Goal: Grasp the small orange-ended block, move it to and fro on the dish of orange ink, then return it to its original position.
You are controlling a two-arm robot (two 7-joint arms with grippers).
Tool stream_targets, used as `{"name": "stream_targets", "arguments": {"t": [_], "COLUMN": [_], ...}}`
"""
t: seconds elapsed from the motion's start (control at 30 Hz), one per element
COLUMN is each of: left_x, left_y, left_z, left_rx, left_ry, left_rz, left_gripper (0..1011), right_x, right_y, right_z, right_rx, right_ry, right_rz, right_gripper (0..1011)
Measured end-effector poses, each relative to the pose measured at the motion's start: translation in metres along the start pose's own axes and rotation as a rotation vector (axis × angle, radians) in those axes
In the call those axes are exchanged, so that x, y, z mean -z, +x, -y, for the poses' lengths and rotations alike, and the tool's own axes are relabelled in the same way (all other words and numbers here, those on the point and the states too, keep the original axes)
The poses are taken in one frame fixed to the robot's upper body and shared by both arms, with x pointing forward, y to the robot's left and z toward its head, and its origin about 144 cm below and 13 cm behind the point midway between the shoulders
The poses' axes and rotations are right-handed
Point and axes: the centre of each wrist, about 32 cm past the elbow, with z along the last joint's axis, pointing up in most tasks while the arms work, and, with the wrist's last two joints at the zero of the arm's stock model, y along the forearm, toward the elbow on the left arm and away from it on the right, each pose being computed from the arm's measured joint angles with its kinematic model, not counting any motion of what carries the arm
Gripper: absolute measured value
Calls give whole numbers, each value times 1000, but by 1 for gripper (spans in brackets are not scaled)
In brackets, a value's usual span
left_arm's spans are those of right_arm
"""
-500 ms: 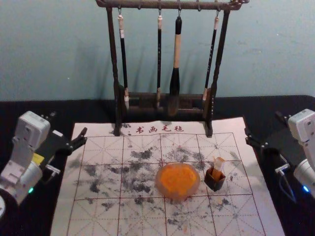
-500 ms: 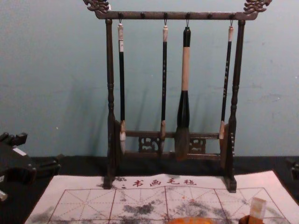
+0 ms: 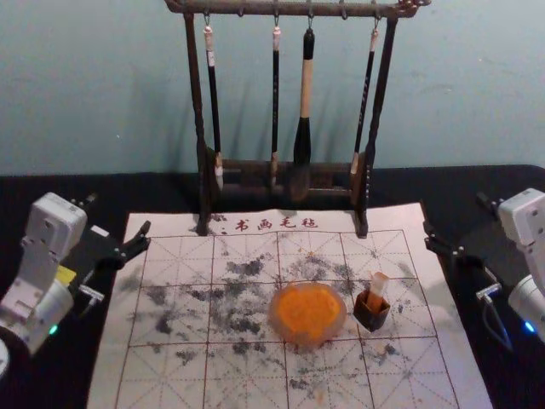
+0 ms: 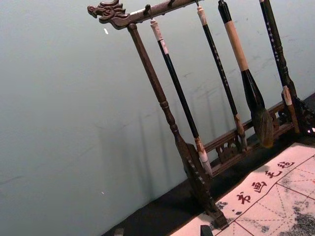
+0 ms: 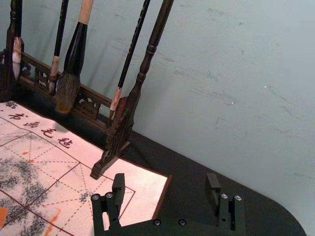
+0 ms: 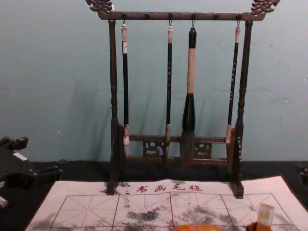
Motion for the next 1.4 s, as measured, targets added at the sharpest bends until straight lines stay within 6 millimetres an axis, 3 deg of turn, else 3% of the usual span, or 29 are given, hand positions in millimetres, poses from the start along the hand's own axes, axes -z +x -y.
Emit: {"name": "stream_targets", "arguments": {"t": [1.4], "left_x": [0], "left_y": [0], "left_z": [0], "left_rx": [0], "left_ry": [0], "left_rz": [0], "left_gripper": [1001], "right_x": [0], "right_y": [0], "right_z": [0], "right_rx": [1], "right_ry": [0], "right_rz": [0], "right_gripper": [1002]}}
